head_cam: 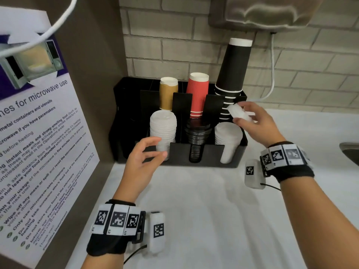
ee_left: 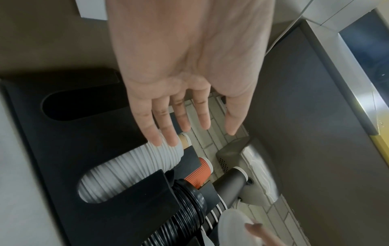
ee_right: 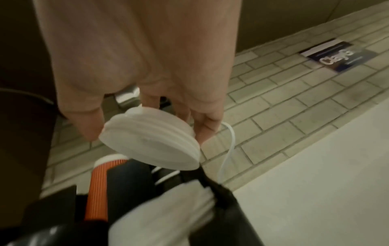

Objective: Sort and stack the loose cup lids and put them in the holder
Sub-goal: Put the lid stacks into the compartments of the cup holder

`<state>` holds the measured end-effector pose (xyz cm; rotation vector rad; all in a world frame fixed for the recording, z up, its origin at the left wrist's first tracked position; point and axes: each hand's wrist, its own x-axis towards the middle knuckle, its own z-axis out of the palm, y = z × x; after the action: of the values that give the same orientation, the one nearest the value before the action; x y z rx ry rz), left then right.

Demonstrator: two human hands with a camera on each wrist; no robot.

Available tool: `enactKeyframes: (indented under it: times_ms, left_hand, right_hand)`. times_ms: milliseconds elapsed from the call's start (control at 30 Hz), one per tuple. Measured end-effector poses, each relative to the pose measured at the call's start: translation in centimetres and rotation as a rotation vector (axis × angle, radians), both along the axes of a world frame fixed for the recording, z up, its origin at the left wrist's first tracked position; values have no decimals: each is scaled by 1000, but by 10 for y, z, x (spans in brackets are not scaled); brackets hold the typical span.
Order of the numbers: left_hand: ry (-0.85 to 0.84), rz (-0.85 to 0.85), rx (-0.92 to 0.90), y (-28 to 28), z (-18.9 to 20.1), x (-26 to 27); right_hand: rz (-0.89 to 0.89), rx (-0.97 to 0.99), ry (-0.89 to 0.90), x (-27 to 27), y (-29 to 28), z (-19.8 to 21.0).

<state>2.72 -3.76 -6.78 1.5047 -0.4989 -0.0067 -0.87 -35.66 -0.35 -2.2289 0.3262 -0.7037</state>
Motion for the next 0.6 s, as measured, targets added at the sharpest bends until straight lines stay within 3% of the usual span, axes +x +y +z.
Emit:
enactKeyframes:
  times_ms: [200,433,600]
  left_hand:
    - [10,7,30,1,-1,-3]
    - [5,5,41,2,-3,-2]
    - [1,4,41,2,-3,-2]
  right_hand:
    - [63,-218,159,17,10,-18]
    - [-7,-398,302,22,13,-27]
    - [-55,-530,299,19,14,-39]
